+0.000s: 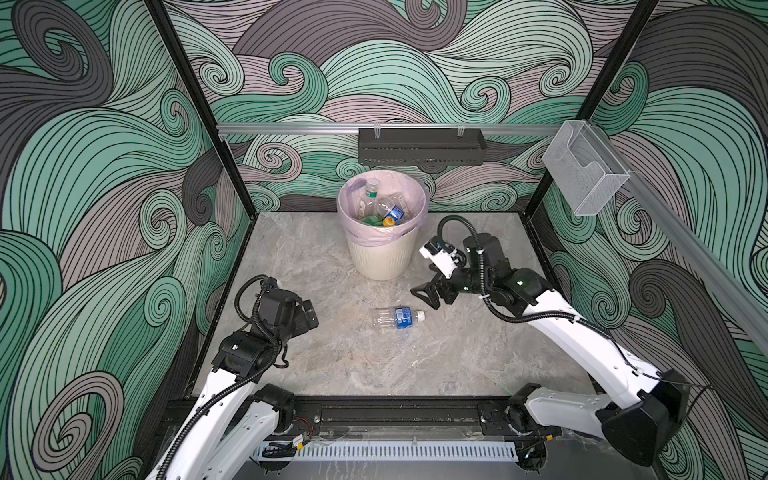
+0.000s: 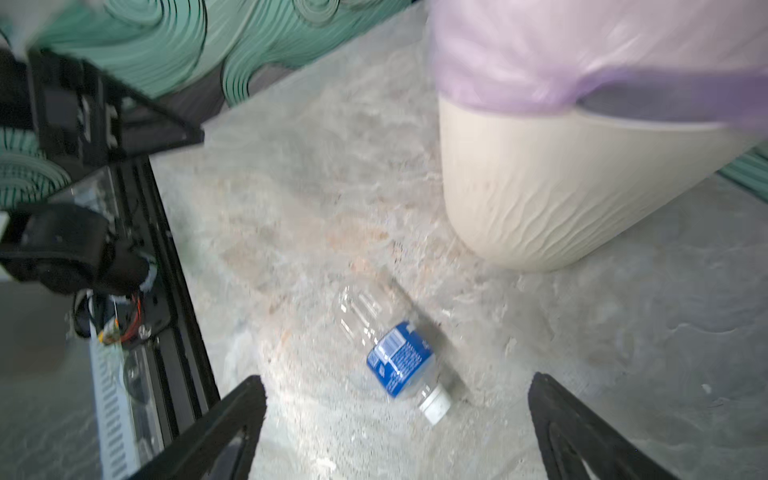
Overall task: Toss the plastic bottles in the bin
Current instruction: 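Lower the right gripper onto the blue-labelled water bottle and close it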
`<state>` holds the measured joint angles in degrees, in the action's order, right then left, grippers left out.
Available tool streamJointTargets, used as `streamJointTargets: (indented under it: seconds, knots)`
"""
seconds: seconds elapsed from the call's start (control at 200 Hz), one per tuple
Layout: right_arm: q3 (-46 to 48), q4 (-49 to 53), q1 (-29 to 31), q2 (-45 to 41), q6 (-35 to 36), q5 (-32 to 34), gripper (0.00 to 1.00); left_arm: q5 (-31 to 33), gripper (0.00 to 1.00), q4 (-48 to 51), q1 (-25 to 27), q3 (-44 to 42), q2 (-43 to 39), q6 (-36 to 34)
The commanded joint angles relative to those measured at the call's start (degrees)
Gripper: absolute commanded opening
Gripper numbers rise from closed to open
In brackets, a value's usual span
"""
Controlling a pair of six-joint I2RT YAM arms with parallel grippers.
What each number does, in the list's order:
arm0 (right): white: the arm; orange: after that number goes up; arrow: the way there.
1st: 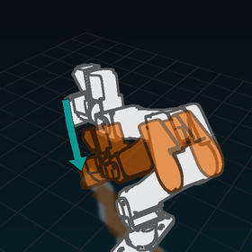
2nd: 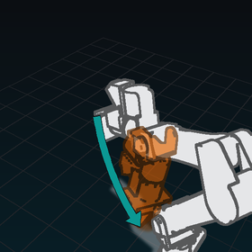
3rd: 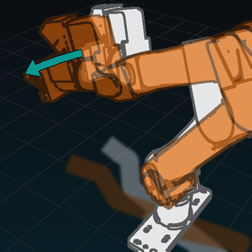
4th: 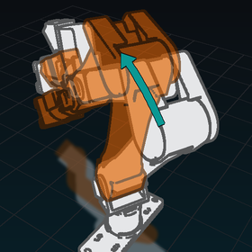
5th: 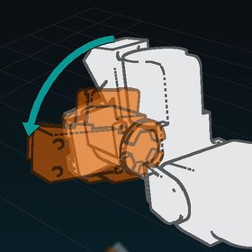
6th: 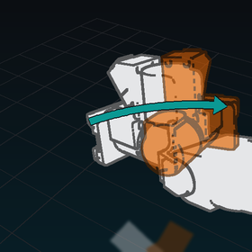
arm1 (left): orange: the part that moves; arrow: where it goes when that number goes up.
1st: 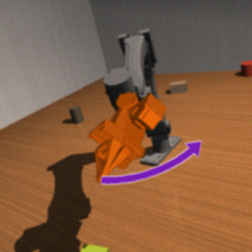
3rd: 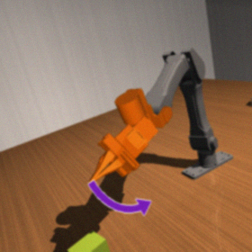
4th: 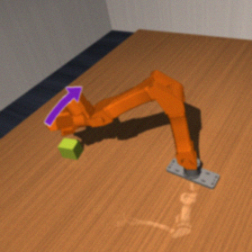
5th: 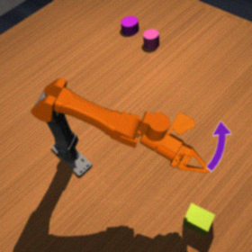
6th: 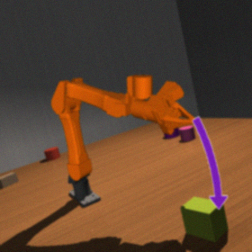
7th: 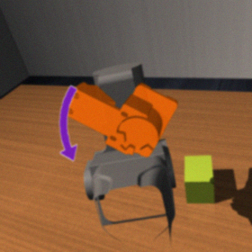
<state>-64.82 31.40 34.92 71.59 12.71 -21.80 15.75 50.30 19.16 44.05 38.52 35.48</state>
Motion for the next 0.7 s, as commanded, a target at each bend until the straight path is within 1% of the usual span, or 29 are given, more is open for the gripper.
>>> streamJointTargets:
  seconds: [0.0, 0.12, 0.305, 0.515, 0.696]
  knots:
    - [1.9, 0.2, 2.3, 2.9, 8.2, -1.1, 0.98, -0.4, 0.99, -0.3, -0.5, 1.5, -0.1, -0.6]
    - [3.5, -4.7, 3.0, 8.3, 8.2, 0.7, 0.96, -0.2, 0.99, 0.4, -0.5, 1.3, -0.8, -0.4]
    - [2.0, -7.1, 5.7, 16.3, 9.3, 3.5, 0.95, 0.9, 0.99, 2.9, -0.5, 1.2, -3.0, -0.2]
    - [-0.5, -7.4, 7.8, 23.5, 10.0, 2.9, 0.94, 1.4, 0.99, 3.1, -0.5, 1.4, -4.2, -0.1]
    - [-1.1, -8.5, 9.4, 27.8, 9.8, 5.1, 0.92, 1.4, 0.99, 3.4, -0.6, 1.4, -3.8, -0.1]
